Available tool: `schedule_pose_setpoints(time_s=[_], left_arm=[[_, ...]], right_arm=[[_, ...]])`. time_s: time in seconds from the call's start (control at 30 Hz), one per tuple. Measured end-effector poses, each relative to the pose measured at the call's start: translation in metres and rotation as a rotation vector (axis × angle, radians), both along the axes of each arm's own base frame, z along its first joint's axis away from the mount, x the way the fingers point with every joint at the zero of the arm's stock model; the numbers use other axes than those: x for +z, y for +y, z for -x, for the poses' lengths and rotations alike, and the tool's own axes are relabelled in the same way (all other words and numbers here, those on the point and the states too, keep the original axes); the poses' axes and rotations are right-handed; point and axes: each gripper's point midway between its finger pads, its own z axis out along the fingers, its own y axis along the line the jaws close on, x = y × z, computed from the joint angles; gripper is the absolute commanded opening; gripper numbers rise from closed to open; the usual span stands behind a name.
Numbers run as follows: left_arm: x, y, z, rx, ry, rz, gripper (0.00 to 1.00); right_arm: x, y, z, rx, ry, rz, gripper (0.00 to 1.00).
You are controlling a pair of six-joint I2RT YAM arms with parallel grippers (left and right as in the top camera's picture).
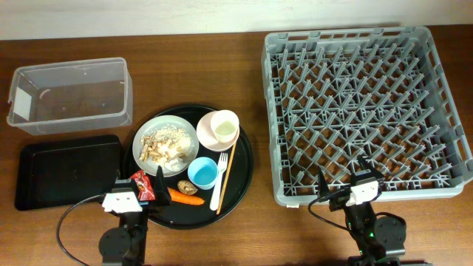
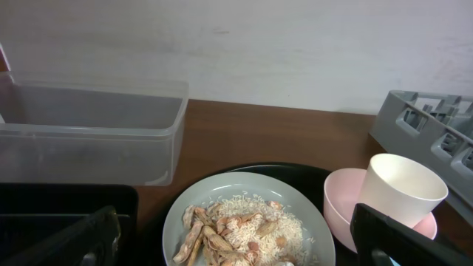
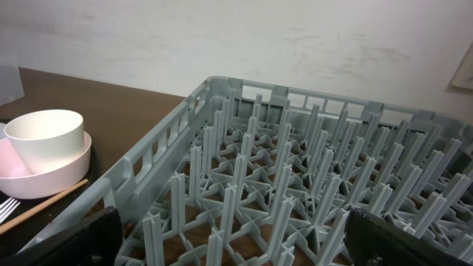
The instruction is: Sort waste into correct bins and load items into the dishwasher rack
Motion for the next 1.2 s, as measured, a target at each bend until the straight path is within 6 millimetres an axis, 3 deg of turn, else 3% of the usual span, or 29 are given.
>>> schedule_pose_setpoints(time_s=[0.13, 1.2], left_arm=[[0.000, -0.004, 0.000, -0.021, 0.000, -0.071, 0.99], [0.000, -0.004, 0.000, -0.023, 0.001, -0.105, 0.99]], right_arm=[[0.000, -0.012, -0.002, -0.051, 0.000, -0.001, 0.98], [0.000, -0.012, -0.002, -0.051, 0.000, 0.000, 0.98]])
